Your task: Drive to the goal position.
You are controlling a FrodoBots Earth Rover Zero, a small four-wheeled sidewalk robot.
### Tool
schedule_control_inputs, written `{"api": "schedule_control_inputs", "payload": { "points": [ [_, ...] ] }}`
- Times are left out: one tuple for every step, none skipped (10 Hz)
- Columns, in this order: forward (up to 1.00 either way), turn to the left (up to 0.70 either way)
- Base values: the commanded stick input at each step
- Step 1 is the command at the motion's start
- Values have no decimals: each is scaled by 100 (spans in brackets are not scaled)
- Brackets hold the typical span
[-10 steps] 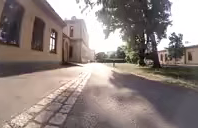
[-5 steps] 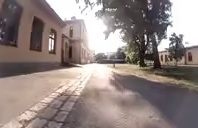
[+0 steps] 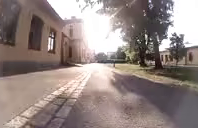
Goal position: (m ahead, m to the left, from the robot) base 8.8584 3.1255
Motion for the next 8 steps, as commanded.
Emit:
{"api": "schedule_control_inputs", "payload": {
  "points": [
    [44, 2],
    [44, 2],
    [44, 2],
    [44, 2],
    [44, 2],
    [44, 2],
    [44, 2],
    [44, 2]
  ]
}}
